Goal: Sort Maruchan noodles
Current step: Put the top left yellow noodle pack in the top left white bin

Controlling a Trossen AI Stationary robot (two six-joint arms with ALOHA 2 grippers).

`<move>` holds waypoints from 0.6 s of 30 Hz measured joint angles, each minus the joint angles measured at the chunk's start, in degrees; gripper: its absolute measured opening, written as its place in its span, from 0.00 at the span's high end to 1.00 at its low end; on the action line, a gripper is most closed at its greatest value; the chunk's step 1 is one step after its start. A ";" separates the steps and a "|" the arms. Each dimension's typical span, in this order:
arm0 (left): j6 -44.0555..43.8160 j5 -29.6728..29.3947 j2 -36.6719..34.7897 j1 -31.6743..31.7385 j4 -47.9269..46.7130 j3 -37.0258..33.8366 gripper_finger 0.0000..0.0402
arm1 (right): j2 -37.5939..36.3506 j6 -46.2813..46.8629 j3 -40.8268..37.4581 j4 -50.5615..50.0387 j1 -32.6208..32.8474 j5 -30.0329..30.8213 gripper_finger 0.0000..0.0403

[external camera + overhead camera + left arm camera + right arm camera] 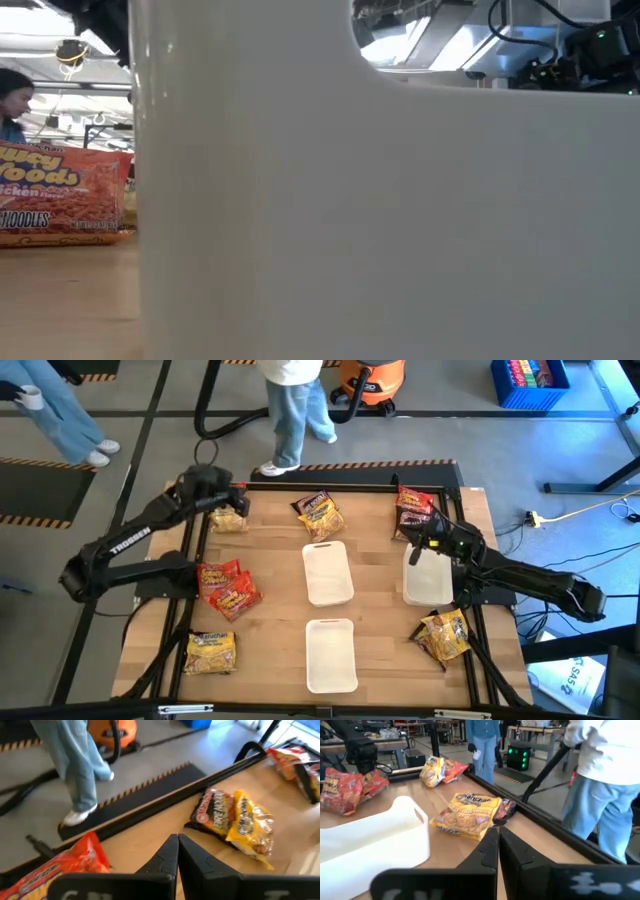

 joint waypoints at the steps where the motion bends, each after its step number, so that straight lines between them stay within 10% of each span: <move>1: 0.82 0.01 0.75 0.90 -0.21 0.95 0.99 | 0.10 0.53 0.00 -0.03 0.00 -0.03 1.00; 18: 10.80 -4.26 2.48 2.26 8.96 4.62 0.97 | 0.17 3.11 0.00 -0.52 0.00 -1.10 1.00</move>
